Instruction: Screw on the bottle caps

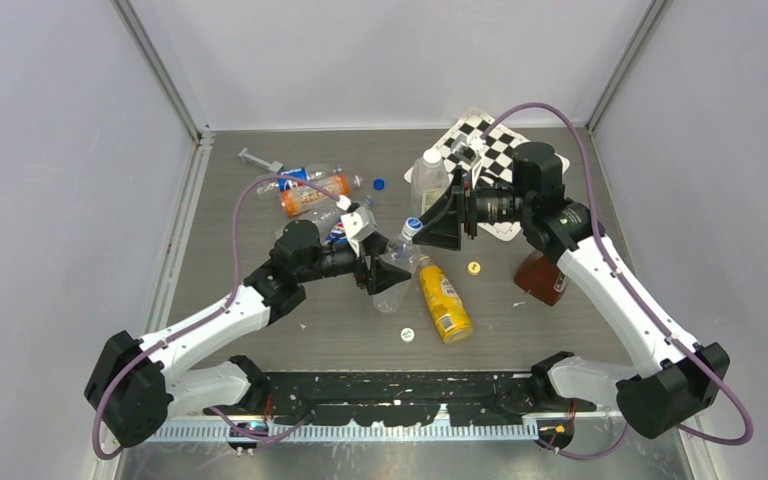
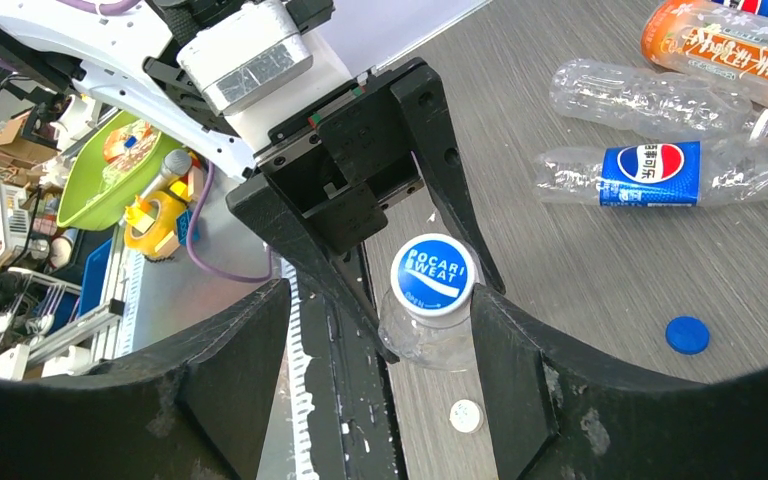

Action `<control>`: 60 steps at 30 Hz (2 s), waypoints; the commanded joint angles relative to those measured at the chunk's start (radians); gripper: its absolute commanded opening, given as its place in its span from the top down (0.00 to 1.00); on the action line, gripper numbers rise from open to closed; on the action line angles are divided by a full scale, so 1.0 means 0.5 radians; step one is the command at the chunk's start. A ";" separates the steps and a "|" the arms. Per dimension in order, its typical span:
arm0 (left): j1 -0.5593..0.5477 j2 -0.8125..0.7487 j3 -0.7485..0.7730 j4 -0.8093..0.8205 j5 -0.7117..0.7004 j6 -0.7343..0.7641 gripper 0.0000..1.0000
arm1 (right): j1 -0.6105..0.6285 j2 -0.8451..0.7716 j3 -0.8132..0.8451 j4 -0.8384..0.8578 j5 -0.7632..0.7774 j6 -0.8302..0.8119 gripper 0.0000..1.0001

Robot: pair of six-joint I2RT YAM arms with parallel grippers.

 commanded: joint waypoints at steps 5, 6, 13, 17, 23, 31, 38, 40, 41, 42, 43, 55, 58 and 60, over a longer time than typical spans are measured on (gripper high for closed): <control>0.034 -0.042 0.030 0.093 -0.076 -0.021 1.00 | 0.006 -0.147 0.015 0.001 0.063 0.001 0.29; 0.035 -0.040 0.032 0.091 -0.062 -0.021 1.00 | 0.006 -0.145 0.018 0.002 0.084 0.005 0.29; 0.036 -0.022 0.033 0.131 0.051 -0.042 1.00 | 0.006 -0.104 0.020 0.144 0.215 0.132 0.26; 0.034 -0.002 0.040 0.155 0.130 -0.060 1.00 | 0.007 -0.041 0.010 0.340 0.147 0.267 0.25; 0.036 0.009 0.047 0.170 0.176 -0.072 1.00 | 0.009 0.058 -0.030 0.713 0.020 0.497 0.25; 0.034 0.001 0.048 0.176 0.193 -0.071 1.00 | 0.039 0.156 -0.048 0.853 -0.084 0.601 0.25; 0.034 -0.026 0.031 0.206 0.164 -0.081 1.00 | 0.087 0.183 -0.068 0.851 -0.148 0.590 0.27; 0.036 -0.039 0.025 0.214 0.154 -0.083 1.00 | 0.089 0.177 -0.075 0.840 -0.161 0.584 0.28; 0.037 -0.045 0.021 0.222 0.146 -0.084 1.00 | 0.092 0.174 -0.075 0.832 -0.168 0.573 0.28; 0.037 -0.048 0.018 0.229 0.139 -0.088 1.00 | 0.092 0.169 -0.075 0.813 -0.171 0.569 0.28; 0.037 -0.052 0.016 0.236 0.137 -0.090 1.00 | 0.094 0.168 -0.073 0.802 -0.177 0.550 0.28; 0.046 -0.084 0.003 0.211 -0.009 -0.104 1.00 | 0.094 0.091 -0.075 0.617 -0.178 0.443 0.31; 0.050 -0.086 0.011 0.174 -0.072 -0.104 1.00 | 0.095 0.056 -0.078 0.551 -0.159 0.392 0.31; 0.053 -0.089 0.013 0.155 -0.112 -0.107 1.00 | 0.095 0.036 -0.083 0.521 -0.150 0.370 0.32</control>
